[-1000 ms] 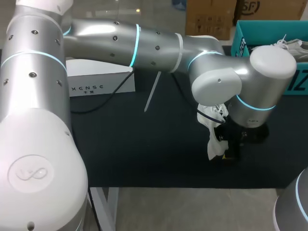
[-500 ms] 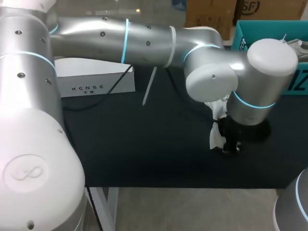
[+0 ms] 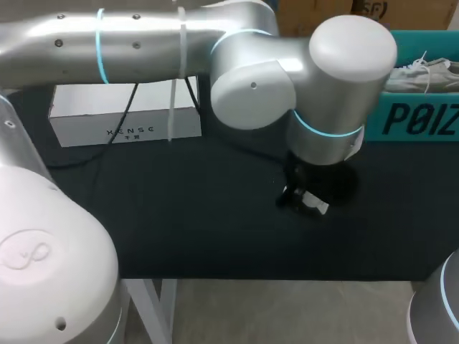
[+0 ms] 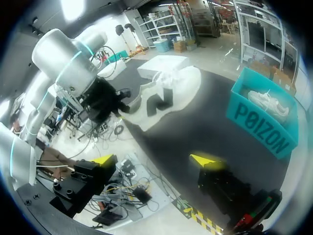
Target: Take the shoe out of the shoebox, open the shoe tongue, remove and reinsert the insole, then place the shoe into the shoebox
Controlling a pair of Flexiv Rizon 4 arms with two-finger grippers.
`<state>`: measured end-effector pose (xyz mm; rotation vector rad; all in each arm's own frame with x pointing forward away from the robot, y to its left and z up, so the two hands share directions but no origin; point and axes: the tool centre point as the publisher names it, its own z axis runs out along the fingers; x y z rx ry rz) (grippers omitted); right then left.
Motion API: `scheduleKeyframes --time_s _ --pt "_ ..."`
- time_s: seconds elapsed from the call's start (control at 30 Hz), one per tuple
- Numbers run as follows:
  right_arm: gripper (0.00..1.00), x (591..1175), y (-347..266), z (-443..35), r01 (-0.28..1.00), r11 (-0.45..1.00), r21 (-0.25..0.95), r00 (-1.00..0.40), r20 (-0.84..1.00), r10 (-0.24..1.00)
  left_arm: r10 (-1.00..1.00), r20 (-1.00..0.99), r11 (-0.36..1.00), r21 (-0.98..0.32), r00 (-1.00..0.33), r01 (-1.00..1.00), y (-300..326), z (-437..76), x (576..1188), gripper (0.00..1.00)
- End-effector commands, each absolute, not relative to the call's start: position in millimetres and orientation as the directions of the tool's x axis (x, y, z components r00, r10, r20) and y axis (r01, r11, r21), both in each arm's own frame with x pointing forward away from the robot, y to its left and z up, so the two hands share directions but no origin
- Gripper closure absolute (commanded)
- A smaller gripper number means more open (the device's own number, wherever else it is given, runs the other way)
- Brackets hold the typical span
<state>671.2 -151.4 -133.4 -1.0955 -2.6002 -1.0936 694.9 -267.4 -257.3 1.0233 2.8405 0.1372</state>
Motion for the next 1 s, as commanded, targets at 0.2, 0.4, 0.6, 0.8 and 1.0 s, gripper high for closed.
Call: scheduleKeyframes --time_s 0.2,0.4,0.6,0.8,1.0 --pt "0.0 671.9 -151.5 -133.8 0.663 0.48 0.575 -0.731 0.36 0.579 0.883 -0.071 0.468 0.06 -0.464 0.882 -136.2 -218.9 726.4 1.0" --pt "0.0 671.9 -151.5 -133.8 0.663 0.48 0.575 -0.731 0.36 0.579 0.872 -0.036 0.49 0.089 -0.489 0.867 -104.8 -217.1 729.0 1.0" --pt "0.0 671.9 -151.5 -133.8 0.663 0.48 0.575 -0.731 0.36 0.579 0.872 -0.036 0.49 0.089 -0.489 0.867 -104.8 -217.1 729.0 1.0" --pt "0.0 671.9 -151.5 -133.8 0.663 0.48 0.575 -0.731 0.36 0.579 0.872 -0.036 0.49 0.089 -0.489 0.867 -104.8 -217.1 729.0 1.0" --pt "0.0 671.9 -151.5 -133.8 0.663 0.48 0.575 -0.731 0.36 0.579 0.872 -0.036 0.49 0.089 -0.489 0.867 -104.8 -217.1 729.0 1.0"
